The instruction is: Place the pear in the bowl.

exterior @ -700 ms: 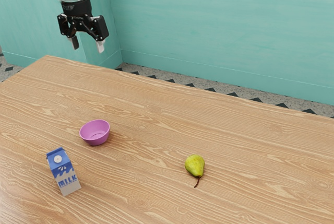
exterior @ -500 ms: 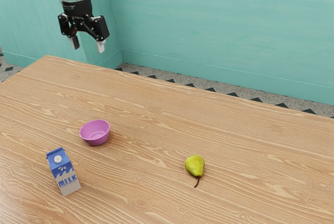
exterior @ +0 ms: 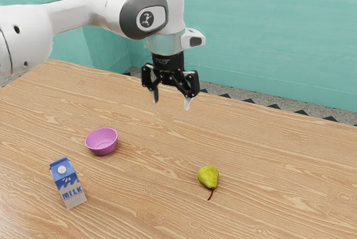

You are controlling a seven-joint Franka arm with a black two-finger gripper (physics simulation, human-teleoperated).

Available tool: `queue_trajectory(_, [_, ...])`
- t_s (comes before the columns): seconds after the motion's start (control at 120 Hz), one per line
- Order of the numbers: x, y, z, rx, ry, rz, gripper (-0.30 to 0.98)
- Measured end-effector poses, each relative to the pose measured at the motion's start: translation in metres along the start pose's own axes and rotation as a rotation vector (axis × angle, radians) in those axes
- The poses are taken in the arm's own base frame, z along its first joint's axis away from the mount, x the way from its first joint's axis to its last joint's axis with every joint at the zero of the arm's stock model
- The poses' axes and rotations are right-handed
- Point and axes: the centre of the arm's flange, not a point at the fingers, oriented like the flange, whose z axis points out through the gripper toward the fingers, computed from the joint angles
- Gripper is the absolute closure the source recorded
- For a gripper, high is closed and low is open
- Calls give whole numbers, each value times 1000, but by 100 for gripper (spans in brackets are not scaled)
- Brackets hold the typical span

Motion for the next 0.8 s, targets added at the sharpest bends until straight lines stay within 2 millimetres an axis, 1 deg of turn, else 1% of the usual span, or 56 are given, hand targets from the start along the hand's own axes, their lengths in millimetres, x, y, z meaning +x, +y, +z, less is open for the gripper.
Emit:
queue_trajectory(0.05, [-5,0,30,-22,-26,-50,0])
queue_trajectory(0.117, [-17,8,60,-45,-38,-104,0])
queue_trajectory(0.2, [-27,21,90,-61,-38,-158,0])
queue_trajectory(0.258, [-29,26,105,-66,-30,-194,0])
queue_trajectory(0.308, [-30,27,121,-67,-34,-229,0])
queue_trajectory(0.383, [-35,24,157,-72,-47,-289,0])
queue_trajectory(0.425, [-36,26,172,-84,-47,-321,0])
queue_trajectory(0.608, [-28,48,201,-159,-10,-423,0])
queue_trajectory(0.75, [-10,59,207,-196,28,-479,0])
queue_trajectory(0.8, [-4,57,213,-196,34,-503,0])
